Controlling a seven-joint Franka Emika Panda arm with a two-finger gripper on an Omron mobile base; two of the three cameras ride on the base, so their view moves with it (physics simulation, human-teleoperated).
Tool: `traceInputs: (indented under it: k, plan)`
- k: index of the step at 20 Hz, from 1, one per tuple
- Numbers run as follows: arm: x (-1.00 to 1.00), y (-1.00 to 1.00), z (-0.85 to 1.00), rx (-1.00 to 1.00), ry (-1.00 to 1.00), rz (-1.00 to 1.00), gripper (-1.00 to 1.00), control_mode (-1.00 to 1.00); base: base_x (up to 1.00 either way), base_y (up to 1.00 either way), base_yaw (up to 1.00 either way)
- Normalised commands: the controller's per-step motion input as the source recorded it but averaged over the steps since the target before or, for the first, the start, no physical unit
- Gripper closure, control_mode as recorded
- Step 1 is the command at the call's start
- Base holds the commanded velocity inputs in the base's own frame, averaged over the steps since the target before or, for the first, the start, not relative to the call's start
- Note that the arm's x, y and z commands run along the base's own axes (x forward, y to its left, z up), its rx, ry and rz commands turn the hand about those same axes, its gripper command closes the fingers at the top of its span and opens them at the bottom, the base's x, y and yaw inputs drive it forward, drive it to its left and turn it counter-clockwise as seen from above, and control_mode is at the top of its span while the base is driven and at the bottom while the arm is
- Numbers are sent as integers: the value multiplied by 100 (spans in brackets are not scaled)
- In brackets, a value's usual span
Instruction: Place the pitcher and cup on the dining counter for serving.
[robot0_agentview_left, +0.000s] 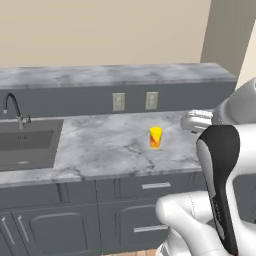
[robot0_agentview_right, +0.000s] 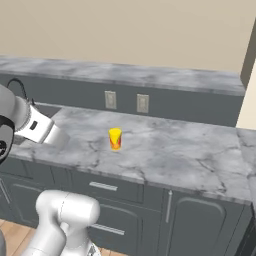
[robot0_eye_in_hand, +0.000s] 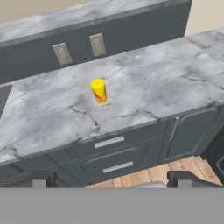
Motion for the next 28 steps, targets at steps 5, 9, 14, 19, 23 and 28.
traceInputs:
  k: [5, 9, 14, 19, 23, 28]
  plan:
    - [0, 0, 0, 0, 0, 0, -100, 100, 49, -18, 6]
    - [0, 0, 0, 0, 0, 0, -100, 100, 51, -28, 2]
    - [69, -42, -11, 8, 15, 0, -100, -100, 0, 0, 0]
    - [82, -38, -45, 10, 29, 0, -100, -100, 0, 0, 0]
    - [90, -16, -74, 3, 24, 0, -100, -100, 0, 0, 0]
    - [78, -8, -60, 0, 11, 0, -100, -100, 0, 0, 0]
